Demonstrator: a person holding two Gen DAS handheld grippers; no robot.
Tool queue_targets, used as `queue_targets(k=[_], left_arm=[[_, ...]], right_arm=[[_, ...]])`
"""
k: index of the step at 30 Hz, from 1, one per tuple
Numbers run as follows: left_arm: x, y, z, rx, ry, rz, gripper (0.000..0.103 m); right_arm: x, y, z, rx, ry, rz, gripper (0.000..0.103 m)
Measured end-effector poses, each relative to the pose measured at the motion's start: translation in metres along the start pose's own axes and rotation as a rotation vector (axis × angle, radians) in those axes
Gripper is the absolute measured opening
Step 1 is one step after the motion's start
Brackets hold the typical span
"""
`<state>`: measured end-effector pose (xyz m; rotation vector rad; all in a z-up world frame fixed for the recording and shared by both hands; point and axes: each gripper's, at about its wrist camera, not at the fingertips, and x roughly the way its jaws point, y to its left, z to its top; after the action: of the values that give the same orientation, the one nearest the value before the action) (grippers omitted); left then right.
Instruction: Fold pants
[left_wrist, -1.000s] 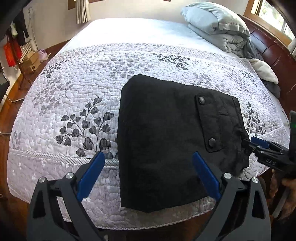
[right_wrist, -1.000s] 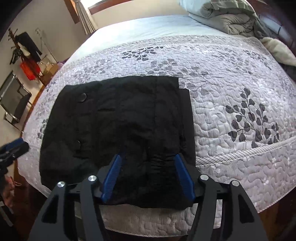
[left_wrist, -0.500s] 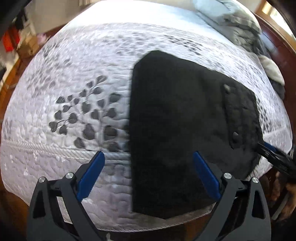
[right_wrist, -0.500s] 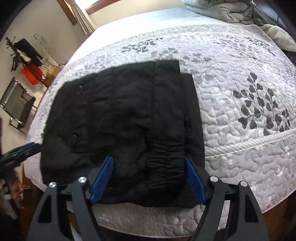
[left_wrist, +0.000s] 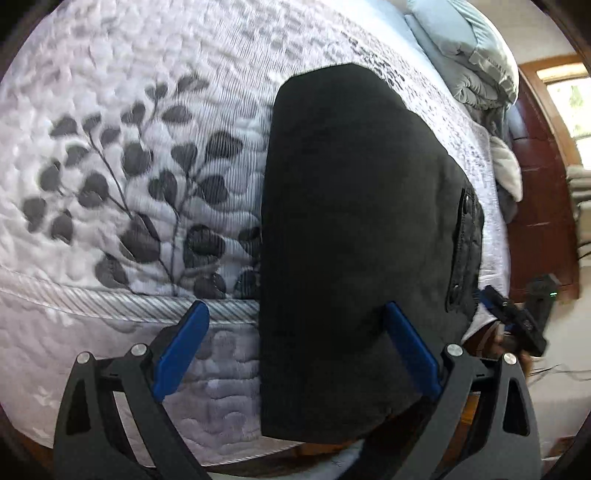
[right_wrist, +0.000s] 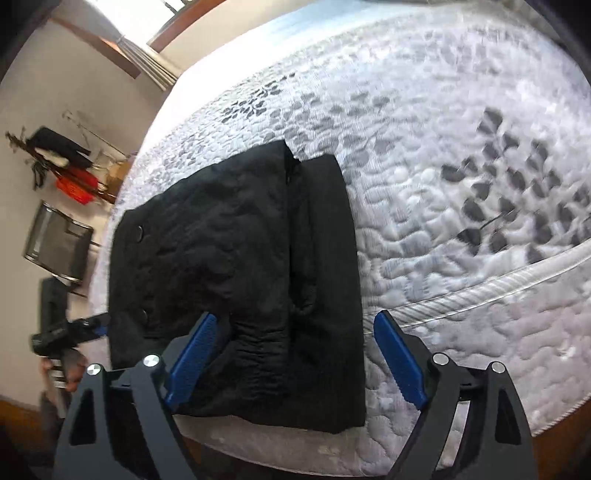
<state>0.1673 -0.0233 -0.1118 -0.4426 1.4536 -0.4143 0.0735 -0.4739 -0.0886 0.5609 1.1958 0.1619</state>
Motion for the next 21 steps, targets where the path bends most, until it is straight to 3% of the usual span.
queue_targets(k=[7, 12, 18, 21], left_arm=[[0.005, 0.014, -0.004, -0.049, 0.030, -0.072, 0.096], [0.022, 0.012, -0.008, -0.072, 0.101, -0.194, 0.096], [0.039, 0.000, -0.006, -0.075, 0.141, -0.233, 0.096], [0.045, -0.006, -0.003, -0.073, 0.149, -0.216, 0.096]], right_arm=[[0.017, -0.024, 0.005, 0.065, 0.069, 0.094, 0.090], [0.027, -0.039, 0.003, 0.127, 0.091, 0.183, 0.091], [0.023, -0.050, -0.003, 0.143, 0.097, 0.213, 0.092], [0.022, -0.054, -0.008, 0.150, 0.115, 0.250, 0.092]])
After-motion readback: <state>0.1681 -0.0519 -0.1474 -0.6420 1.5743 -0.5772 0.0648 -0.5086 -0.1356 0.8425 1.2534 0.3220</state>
